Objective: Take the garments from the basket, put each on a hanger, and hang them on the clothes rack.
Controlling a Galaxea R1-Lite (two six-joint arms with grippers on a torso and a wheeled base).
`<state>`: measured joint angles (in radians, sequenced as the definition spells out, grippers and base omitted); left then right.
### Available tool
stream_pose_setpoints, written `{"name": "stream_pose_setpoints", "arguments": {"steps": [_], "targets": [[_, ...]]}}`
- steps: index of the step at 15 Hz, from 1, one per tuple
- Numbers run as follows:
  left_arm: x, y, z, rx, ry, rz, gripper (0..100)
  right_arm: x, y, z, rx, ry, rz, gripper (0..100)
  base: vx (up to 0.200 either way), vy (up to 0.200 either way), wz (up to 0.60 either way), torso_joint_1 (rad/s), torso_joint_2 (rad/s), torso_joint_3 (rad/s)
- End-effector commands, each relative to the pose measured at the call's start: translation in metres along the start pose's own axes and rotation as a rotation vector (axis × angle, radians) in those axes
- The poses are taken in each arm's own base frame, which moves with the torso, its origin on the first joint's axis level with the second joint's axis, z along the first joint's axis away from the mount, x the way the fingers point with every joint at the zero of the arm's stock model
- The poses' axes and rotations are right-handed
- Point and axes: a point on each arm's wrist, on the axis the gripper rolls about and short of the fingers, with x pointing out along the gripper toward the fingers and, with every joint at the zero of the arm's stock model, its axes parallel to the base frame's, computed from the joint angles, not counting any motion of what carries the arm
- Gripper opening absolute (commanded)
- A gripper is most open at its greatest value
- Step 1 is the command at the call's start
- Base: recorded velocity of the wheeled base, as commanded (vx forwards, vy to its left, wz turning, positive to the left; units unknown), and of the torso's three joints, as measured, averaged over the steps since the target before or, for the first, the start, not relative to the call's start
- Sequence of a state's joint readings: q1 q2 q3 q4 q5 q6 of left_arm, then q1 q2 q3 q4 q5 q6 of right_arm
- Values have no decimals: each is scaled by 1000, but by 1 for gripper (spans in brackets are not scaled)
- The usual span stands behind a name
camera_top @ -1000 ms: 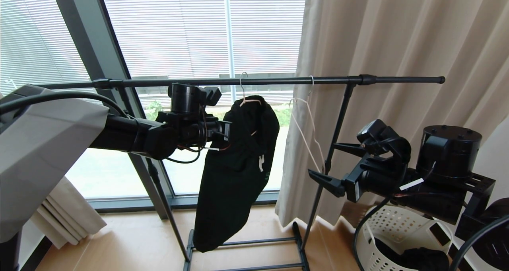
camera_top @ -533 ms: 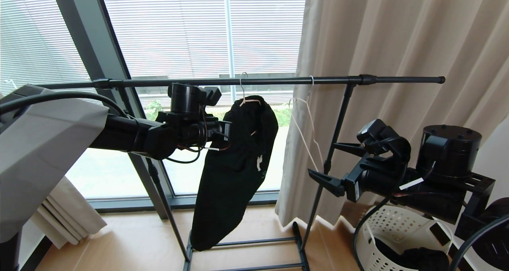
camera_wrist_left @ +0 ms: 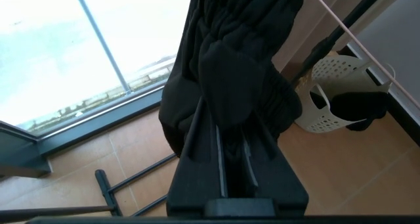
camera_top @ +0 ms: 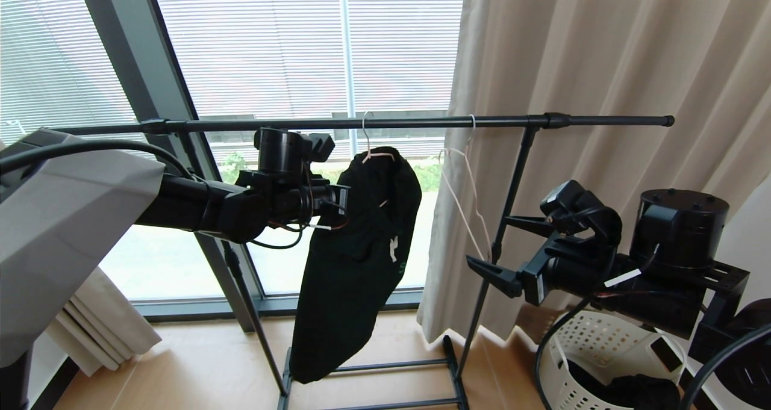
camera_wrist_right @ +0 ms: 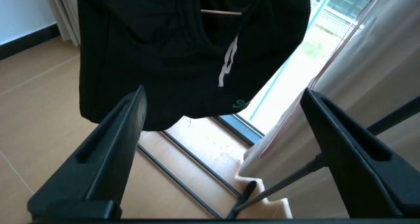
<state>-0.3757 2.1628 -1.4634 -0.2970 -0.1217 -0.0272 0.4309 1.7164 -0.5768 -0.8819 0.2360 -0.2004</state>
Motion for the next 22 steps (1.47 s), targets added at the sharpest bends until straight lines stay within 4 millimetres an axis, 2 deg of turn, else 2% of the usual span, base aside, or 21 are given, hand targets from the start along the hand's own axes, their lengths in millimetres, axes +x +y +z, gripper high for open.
{"name": "stream_pose_setpoints", "arguments": {"steps": [1,2,5,8,9,12,13,15,18,20,22], "targets": [[-2,0,0,0,0,0,0,1,0,-1,0,3,1,100,0,0,0,0,0,0],[-2,0,-2,-1,7,1,100,1,0,-1,0,1,1,100,0,0,0,0,0,0],[-3,0,-1,-2,4,1,100,1,0,-1,-1,0,0,100,0,0,0,0,0,0],[-27,-4,9,-13,-17,26,100,0,0,1,-2,-7,-1,100,0,0,0,0,0,0],[-56,-9,15,-10,-30,21,100,-1,0,3,-5,-16,-3,100,0,0,0,0,0,0],[-110,-20,12,-3,-35,10,100,-10,0,10,-11,-44,-10,100,0,0,0,0,0,0],[-143,-24,6,-1,-44,7,100,-13,0,14,-14,-57,-14,100,0,0,0,0,0,0],[-179,-27,-4,-1,-53,8,100,-16,1,16,-16,-64,-14,100,0,0,0,0,0,0],[-209,-28,-26,-7,-34,8,100,-17,1,13,-14,-55,-14,100,0,0,0,0,0,0],[-219,-29,-42,-11,-7,5,100,-18,1,13,-13,-53,-17,100,0,0,0,0,0,0],[-231,-30,-57,-30,14,2,100,-30,4,13,-16,-63,-34,100,0,0,0,0,0,0]]}}
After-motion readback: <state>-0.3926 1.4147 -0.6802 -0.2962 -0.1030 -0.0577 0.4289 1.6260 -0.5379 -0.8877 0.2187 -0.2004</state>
